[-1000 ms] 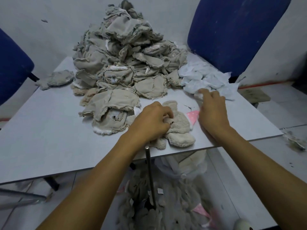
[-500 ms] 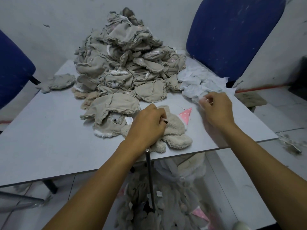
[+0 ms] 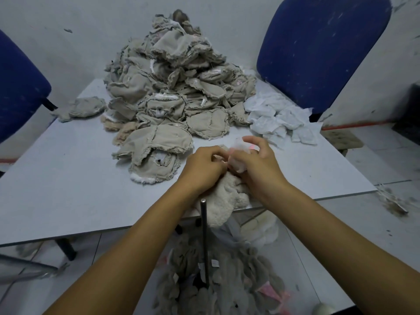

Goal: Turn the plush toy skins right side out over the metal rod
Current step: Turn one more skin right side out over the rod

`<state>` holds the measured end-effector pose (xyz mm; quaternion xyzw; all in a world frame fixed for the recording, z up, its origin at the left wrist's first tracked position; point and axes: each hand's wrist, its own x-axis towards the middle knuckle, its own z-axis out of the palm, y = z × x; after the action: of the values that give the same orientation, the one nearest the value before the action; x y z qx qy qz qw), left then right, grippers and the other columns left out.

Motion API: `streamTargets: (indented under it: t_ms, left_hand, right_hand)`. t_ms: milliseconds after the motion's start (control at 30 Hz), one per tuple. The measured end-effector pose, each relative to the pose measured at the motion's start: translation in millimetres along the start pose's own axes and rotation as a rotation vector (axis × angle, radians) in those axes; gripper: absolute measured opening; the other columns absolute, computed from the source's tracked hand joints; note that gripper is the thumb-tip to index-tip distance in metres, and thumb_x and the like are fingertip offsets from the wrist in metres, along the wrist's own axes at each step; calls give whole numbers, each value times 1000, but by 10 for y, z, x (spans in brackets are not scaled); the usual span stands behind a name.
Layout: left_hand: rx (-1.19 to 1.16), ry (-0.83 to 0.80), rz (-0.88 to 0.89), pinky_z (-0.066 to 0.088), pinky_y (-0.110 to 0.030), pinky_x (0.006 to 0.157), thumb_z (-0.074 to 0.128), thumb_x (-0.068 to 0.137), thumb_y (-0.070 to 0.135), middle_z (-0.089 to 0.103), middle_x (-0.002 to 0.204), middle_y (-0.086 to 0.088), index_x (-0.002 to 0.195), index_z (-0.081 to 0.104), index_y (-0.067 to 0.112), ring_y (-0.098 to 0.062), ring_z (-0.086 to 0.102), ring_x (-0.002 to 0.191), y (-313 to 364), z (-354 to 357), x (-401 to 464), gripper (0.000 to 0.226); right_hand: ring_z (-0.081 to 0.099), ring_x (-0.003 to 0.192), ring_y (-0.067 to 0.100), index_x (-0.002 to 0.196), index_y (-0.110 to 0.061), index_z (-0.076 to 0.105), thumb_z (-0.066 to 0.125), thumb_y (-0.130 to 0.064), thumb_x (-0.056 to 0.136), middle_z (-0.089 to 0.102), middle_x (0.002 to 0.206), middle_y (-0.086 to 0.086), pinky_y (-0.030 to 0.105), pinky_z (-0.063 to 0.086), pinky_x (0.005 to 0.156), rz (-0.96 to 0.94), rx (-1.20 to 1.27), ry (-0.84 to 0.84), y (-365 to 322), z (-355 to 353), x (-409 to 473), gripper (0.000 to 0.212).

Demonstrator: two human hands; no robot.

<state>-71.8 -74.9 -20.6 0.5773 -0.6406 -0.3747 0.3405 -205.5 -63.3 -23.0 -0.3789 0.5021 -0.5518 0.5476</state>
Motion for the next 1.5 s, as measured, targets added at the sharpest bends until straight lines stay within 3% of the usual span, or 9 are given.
streamTargets:
  t_ms: [200, 300, 400, 533, 667, 900, 1100, 1333, 1500]
  left_hand:
    - [-426, 37, -145, 47, -18, 48, 63, 84, -8, 63, 59, -1, 91, 69, 7, -10, 57, 50, 12, 11, 12, 18]
    - [-507, 42, -138, 48, -19, 50, 62, 85, -10, 61, 57, -1, 91, 68, 8, -10, 56, 51, 18, 40, 4, 20]
    - [-549, 49, -131, 48, -20, 51, 60, 85, -11, 60, 65, -7, 87, 67, 10, -13, 54, 52, 39, 76, -6, 23]
    - [-572, 60, -116, 48, -21, 51, 58, 86, -12, 59, 66, -8, 84, 66, 11, -13, 53, 51, 30, 90, 3, 24]
    - [-562, 78, -112, 48, -21, 51, 57, 86, -12, 57, 61, -5, 83, 65, 11, -14, 51, 50, 20, 83, 10, 25]
    - [-422, 44, 39, 43, -19, 49, 55, 84, -17, 56, 65, -11, 79, 64, 8, -13, 50, 52, 94, 88, -54, 27]
    - [-402, -31, -13, 49, -20, 50, 54, 88, -14, 55, 58, -4, 76, 62, 7, -11, 52, 50, 88, -8, -14, 25]
    - [-327, 41, 29, 46, -23, 49, 57, 84, -13, 56, 59, -8, 73, 62, 12, -14, 52, 47, 27, 8, -31, 28]
    - [-320, 40, 7, 48, -26, 53, 58, 85, -11, 58, 57, -4, 76, 63, 10, -14, 54, 47, 4, -11, 13, 24]
  right_hand:
    - [63, 87, 13, 116, -38, 50, 70, -18, 82, 59, 107, -5, 37, 55, 73, -241, -415, 19, 155, -131, -60, 44]
    - [61, 78, -1, 108, -36, 52, 66, -26, 87, 64, 91, -14, 11, 45, 63, -363, -532, 70, 199, -172, -68, 28]
    - [57, 81, -10, 103, -33, 52, 64, -29, 91, 62, 83, -19, 5, 40, 62, -456, -658, 107, 247, -226, -95, 17]
    - [58, 77, -2, 103, -30, 57, 60, -27, 95, 63, 78, -15, 7, 39, 61, -553, -784, 70, 270, -259, -115, 9]
    - [57, 95, 14, 113, -21, 73, 64, -23, 94, 65, 101, -2, 19, 38, 77, -582, -888, 39, 271, -236, -114, 21]
    - [46, 98, 20, 99, -8, 72, 59, -23, 95, 54, 105, -2, 29, 36, 78, -590, -1066, -41, 299, -269, -101, 20]
    - [59, 72, 6, 115, -27, 58, 66, -33, 94, 65, 83, -8, 20, 40, 62, -580, -813, 14, 252, -308, -107, 23]
    - [47, 97, 18, 99, -23, 73, 55, -33, 96, 42, 109, -2, 38, 47, 78, -622, -1080, -45, 308, -229, -134, 21]
    - [53, 95, 8, 111, -24, 64, 67, -24, 92, 61, 105, -9, 27, 46, 81, -677, -883, -36, 272, -288, -147, 18]
